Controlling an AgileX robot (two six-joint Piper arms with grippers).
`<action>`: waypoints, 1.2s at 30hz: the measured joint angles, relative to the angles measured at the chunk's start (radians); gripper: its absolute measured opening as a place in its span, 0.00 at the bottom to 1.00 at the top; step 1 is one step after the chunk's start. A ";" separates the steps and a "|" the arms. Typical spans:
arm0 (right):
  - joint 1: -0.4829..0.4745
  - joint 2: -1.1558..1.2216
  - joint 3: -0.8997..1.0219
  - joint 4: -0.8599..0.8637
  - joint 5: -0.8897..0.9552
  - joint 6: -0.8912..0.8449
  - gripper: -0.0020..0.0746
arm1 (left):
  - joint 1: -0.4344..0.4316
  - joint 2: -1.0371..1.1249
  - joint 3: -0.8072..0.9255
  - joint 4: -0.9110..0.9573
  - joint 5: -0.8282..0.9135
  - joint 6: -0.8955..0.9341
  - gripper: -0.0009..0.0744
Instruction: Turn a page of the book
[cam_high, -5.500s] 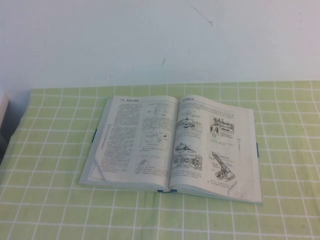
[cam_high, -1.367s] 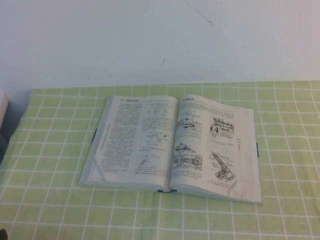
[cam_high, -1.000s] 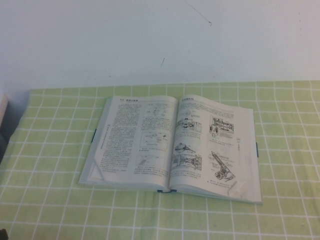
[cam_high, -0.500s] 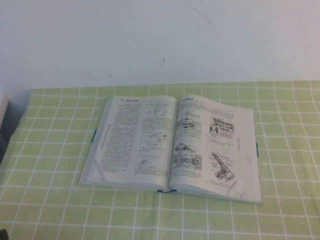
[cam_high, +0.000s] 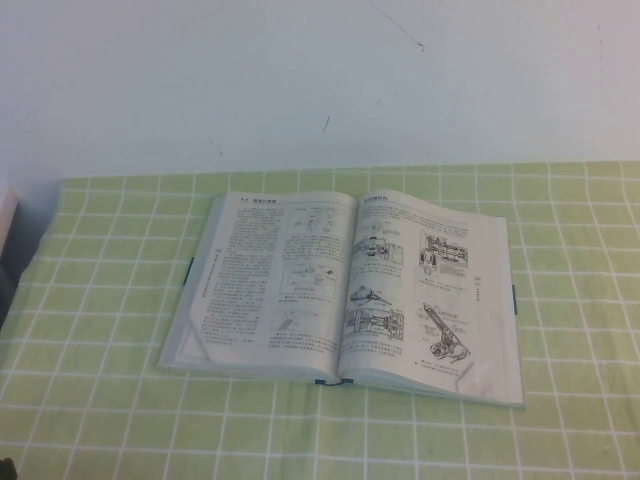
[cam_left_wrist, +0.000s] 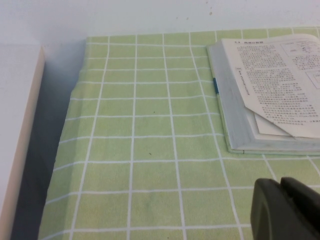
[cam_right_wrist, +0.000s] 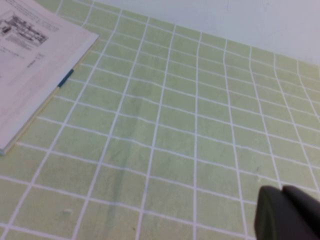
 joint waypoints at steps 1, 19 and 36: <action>0.002 0.000 0.000 0.000 0.000 0.006 0.02 | 0.000 0.000 0.000 0.000 0.000 0.000 0.01; 0.002 0.000 0.000 0.000 0.000 0.056 0.02 | 0.000 0.000 0.000 0.000 0.000 0.000 0.01; 0.002 0.000 0.000 0.000 0.000 0.056 0.02 | 0.000 0.000 0.000 0.000 0.000 0.000 0.01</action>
